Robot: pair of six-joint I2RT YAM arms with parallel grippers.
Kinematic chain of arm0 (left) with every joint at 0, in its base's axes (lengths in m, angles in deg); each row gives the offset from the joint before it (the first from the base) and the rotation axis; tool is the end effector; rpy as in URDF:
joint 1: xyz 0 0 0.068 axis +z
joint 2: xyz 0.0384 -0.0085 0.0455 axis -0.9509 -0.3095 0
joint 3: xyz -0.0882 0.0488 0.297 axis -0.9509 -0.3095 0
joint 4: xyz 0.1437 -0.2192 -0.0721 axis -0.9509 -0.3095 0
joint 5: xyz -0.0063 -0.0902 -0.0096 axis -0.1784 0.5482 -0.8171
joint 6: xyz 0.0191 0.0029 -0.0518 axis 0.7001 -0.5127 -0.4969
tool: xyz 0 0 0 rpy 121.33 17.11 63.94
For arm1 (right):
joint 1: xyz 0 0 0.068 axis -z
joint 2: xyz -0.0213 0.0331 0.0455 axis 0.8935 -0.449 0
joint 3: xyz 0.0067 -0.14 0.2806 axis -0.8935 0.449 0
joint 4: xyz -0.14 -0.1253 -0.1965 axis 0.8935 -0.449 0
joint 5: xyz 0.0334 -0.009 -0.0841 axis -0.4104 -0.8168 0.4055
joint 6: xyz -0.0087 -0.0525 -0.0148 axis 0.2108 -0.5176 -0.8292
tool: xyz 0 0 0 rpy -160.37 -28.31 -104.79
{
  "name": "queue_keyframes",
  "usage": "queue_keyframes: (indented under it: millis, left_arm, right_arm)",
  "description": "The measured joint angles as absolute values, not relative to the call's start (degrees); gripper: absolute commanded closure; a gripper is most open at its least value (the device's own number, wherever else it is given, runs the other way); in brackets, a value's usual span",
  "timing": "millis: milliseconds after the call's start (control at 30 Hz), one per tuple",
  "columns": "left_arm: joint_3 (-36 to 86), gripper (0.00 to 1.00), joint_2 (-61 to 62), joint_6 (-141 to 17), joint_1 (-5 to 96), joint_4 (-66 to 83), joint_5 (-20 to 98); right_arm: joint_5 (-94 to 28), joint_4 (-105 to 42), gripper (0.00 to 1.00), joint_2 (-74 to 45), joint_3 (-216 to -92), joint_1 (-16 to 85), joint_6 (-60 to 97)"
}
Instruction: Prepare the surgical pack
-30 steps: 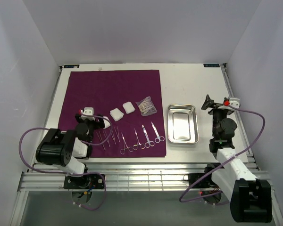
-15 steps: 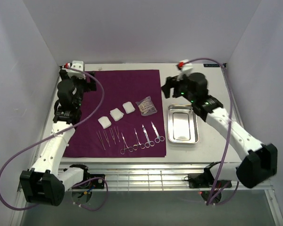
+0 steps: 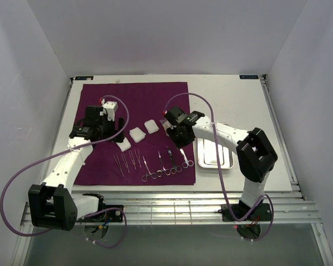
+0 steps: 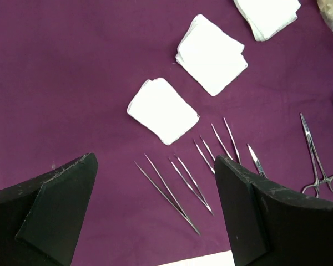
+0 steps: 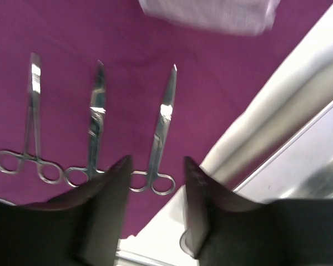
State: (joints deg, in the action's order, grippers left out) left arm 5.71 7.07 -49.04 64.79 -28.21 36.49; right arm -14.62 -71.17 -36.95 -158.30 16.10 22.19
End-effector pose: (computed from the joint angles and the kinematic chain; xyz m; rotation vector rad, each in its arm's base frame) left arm 0.2411 -0.0344 0.2986 0.2309 2.4448 -0.1728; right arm 0.2759 0.2883 0.2645 -0.7799 2.5379 0.0909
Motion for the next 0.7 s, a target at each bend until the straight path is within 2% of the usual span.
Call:
queue_keyframes:
  millis: [67, 700]
  left_arm:
    - [5.6, 0.03, 7.2, -49.1, 64.8, -28.7, 36.5]
    - [5.3, 0.02, 6.4, -51.0, 65.4, -28.8, 39.3]
  right_arm:
    - [-14.8, -73.0, 0.6, -38.3, -158.3, 16.1, 22.9]
    - [-18.6, -75.3, 0.59, -44.6, -157.8, 16.4, 24.9]
